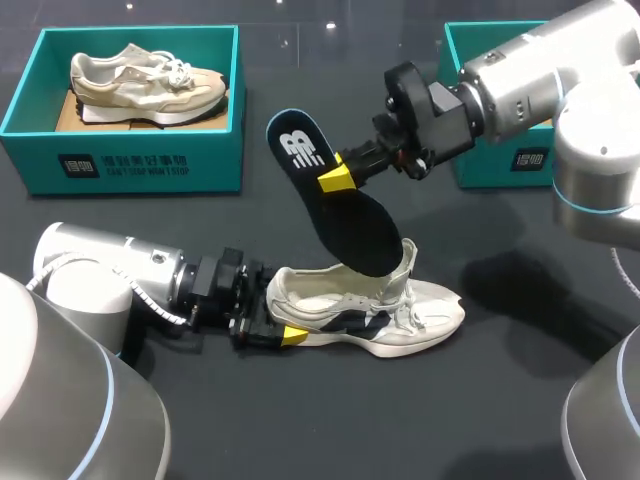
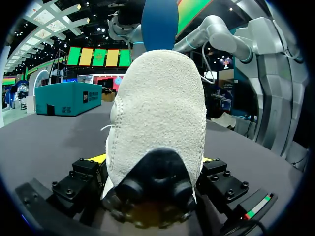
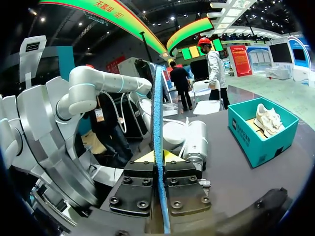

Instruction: Take the shoe out of the shoebox, open the shoe tongue, remove and reinsert the insole, then place the shoe into the shoebox

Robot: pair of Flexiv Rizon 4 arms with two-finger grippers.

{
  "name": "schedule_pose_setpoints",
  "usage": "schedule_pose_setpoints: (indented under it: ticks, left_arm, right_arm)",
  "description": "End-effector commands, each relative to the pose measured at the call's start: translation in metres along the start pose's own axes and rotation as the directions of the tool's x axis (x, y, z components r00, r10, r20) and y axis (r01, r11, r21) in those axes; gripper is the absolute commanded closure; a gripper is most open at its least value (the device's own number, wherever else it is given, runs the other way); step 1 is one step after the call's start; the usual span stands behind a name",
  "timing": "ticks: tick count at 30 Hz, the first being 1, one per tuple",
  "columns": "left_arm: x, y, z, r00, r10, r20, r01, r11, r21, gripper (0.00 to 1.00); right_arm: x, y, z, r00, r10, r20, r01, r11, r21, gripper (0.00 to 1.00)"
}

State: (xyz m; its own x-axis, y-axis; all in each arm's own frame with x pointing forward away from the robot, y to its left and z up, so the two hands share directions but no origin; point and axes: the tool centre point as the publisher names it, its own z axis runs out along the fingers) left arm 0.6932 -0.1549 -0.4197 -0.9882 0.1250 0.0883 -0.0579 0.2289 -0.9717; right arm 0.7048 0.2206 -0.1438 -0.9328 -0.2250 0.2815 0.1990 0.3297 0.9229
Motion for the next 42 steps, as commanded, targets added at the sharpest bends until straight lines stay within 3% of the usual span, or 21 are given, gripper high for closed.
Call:
schedule_pose_setpoints:
  ticks: [1, 7, 13, 26, 28, 37, 42]
  left_arm:
    - [0.000, 0.001, 0.000, 1.000, 0.000, 0.000, 0.000, 1.000, -0.002, 1.00]
    - [0.000, 0.001, 0.000, 1.000, 0.000, 0.000, 0.000, 1.000, -0.002, 1.00]
    - [0.000, 0.001, 0.000, 1.000, 0.000, 0.000, 0.000, 1.000, -0.002, 1.00]
    - [0.000, 0.001, 0.000, 1.000, 0.000, 0.000, 0.000, 1.000, -0.002, 1.00]
    - [0.000, 0.001, 0.000, 1.000, 0.000, 0.000, 0.000, 1.000, -0.002, 1.00]
    - [0.000, 0.001, 0.000, 1.000, 0.000, 0.000, 0.000, 1.000, -0.002, 1.00]
    - [0.000, 0.001, 0.000, 1.000, 0.000, 0.000, 0.000, 1.000, -0.002, 1.00]
  right_arm:
    - [0.007, -0.002, 0.000, 0.999, 0.000, 0.036, 0.000, 1.000, -0.001, 1.00]
    - [0.015, 0.018, -0.031, 0.988, 0.026, 0.151, -0.012, 0.996, -0.091, 1.00]
    - [0.034, 0.046, -0.059, 0.979, 0.050, 0.197, -0.012, 0.982, -0.190, 1.00]
    - [0.034, 0.046, -0.059, 0.979, 0.050, 0.197, -0.012, 0.982, -0.190, 1.00]
    - [0.042, 0.045, -0.068, 0.965, 0.074, 0.251, -0.016, 0.974, -0.226, 1.00]
    - [0.091, 0.051, -0.093, 0.941, 0.073, 0.330, 0.034, 0.951, -0.308, 1.00]
    - [0.091, 0.051, -0.093, 0.941, 0.073, 0.330, 0.034, 0.951, -0.308, 1.00]
